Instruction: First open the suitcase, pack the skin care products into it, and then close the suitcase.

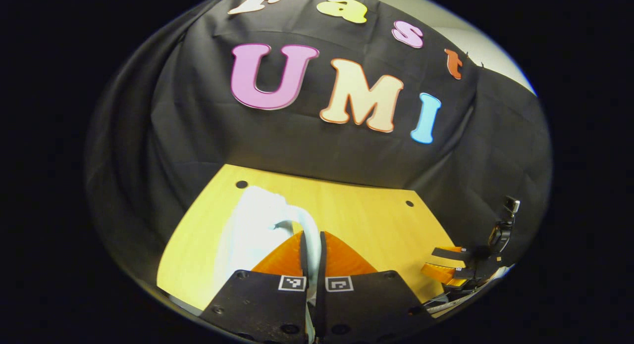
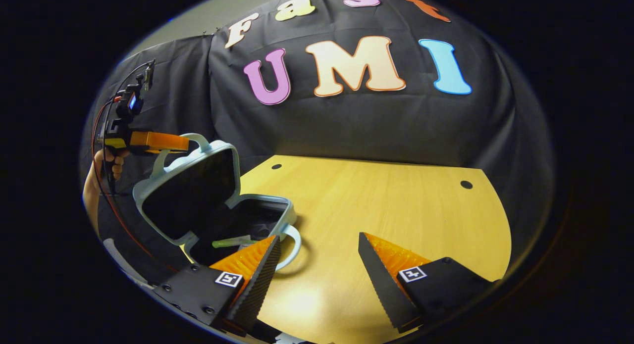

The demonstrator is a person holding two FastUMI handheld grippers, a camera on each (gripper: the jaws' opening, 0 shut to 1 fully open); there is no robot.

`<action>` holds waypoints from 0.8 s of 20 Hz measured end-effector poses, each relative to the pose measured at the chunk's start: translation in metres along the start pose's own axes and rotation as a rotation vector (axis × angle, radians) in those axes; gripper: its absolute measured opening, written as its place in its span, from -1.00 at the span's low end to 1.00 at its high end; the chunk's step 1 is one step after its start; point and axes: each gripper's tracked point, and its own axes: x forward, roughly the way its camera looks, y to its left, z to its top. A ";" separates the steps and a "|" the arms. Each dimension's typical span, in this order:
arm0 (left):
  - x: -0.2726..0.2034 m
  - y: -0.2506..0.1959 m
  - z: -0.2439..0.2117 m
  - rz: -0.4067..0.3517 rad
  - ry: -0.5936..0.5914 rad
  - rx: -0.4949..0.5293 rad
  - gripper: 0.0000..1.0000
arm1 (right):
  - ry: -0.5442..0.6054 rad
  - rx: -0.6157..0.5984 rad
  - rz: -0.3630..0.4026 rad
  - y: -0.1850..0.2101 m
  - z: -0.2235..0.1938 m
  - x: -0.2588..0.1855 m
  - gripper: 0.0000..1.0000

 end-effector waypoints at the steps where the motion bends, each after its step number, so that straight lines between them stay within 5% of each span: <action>1: 0.007 -0.011 -0.005 -0.018 0.010 0.000 -1.00 | -0.005 0.002 -0.011 -0.010 0.004 -0.005 0.97; 10: 0.072 -0.077 -0.094 -0.070 0.169 0.042 -1.00 | -0.006 0.021 -0.094 -0.070 -0.008 -0.042 0.96; 16: 0.112 -0.091 -0.158 -0.017 0.269 0.094 -1.00 | 0.000 0.031 -0.120 -0.100 -0.019 -0.055 0.96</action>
